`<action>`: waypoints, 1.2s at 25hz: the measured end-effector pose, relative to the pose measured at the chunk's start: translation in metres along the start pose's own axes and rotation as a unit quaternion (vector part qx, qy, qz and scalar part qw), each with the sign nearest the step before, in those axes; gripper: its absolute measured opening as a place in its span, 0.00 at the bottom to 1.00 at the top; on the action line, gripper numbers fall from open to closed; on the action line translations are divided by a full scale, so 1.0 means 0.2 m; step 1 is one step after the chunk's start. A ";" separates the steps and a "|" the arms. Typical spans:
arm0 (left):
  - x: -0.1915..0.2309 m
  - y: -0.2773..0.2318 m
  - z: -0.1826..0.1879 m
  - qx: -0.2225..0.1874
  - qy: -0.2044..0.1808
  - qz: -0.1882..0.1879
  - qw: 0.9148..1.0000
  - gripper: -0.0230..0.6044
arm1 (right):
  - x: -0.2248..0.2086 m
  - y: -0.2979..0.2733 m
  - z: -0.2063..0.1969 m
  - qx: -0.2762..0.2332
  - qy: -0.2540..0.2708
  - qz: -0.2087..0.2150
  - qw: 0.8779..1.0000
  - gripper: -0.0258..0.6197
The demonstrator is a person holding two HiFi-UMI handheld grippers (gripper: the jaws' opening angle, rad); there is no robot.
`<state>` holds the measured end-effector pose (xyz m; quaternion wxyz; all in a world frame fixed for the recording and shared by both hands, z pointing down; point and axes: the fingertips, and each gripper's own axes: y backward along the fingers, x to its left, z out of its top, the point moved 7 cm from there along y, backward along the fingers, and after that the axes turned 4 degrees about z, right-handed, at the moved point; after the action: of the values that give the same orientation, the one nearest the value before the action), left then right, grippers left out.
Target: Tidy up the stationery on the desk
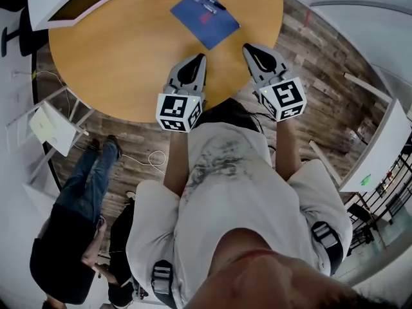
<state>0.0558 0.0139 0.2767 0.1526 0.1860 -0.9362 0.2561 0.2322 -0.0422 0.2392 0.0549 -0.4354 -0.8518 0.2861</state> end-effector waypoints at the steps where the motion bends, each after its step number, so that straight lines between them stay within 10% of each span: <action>1: 0.01 -0.02 -0.01 0.004 0.001 -0.001 1.000 0.05 | -0.01 -0.02 -0.01 0.003 -0.001 -0.001 1.000 0.14; 30: 0.20 -0.53 -0.44 0.147 0.042 0.018 0.988 0.05 | -0.31 -0.58 -0.41 0.183 0.091 -0.010 0.979 0.14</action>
<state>0.0829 -0.0337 0.4086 0.1586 0.1785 -0.8844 0.4010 0.2161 -0.1059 0.3792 0.2140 -0.4340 -0.7807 0.3955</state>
